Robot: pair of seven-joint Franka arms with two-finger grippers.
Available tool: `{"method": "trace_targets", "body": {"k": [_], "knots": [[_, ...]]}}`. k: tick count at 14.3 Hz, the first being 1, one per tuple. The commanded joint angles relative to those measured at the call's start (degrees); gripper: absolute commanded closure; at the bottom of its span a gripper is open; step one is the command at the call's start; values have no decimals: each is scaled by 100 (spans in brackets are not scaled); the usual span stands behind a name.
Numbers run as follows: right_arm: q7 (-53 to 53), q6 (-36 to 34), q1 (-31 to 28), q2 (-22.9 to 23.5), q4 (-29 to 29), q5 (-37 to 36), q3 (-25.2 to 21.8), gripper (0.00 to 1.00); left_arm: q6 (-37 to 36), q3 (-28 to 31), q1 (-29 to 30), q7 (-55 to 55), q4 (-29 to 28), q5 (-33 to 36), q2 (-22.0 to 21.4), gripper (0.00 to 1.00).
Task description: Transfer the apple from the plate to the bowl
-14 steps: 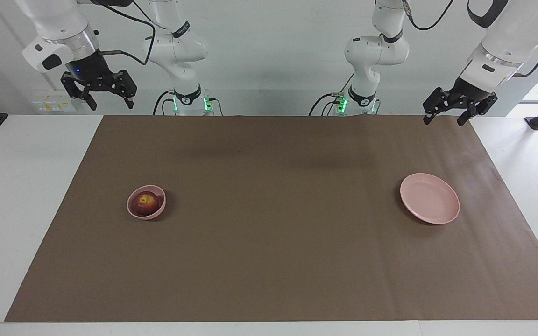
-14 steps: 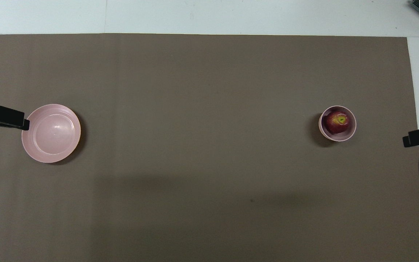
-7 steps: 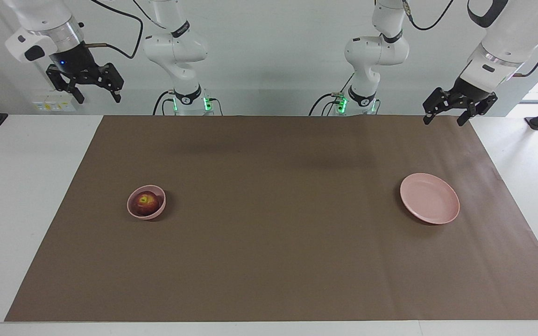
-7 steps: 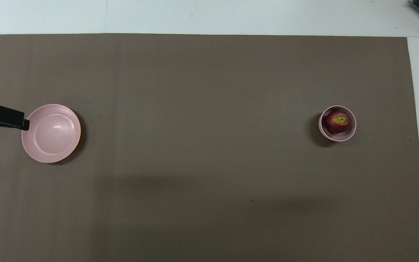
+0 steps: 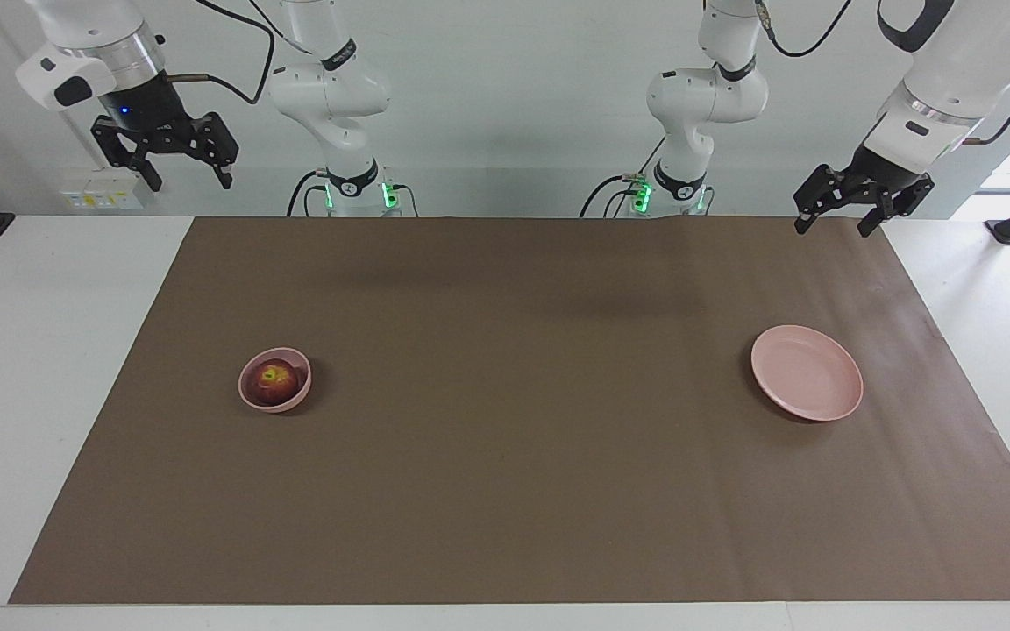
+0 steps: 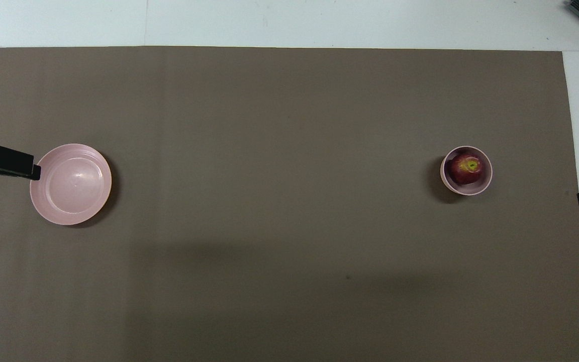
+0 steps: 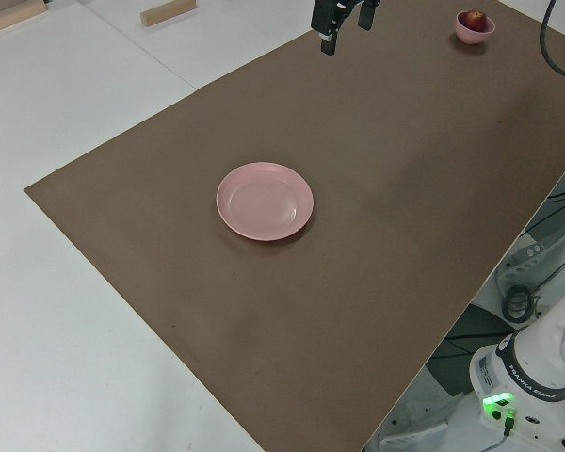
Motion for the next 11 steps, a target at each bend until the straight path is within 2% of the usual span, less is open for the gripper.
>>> {"method": "trace_targets", "body": {"k": [1,11], "knots": [[-47,128,16,-80,-110,-138,29,0,-101,42,-46,58,34,91,-48,0],[-13,233,16,-45,-84,-94,29,0,-101,42,-37,58,34,91,-48,0]]}}
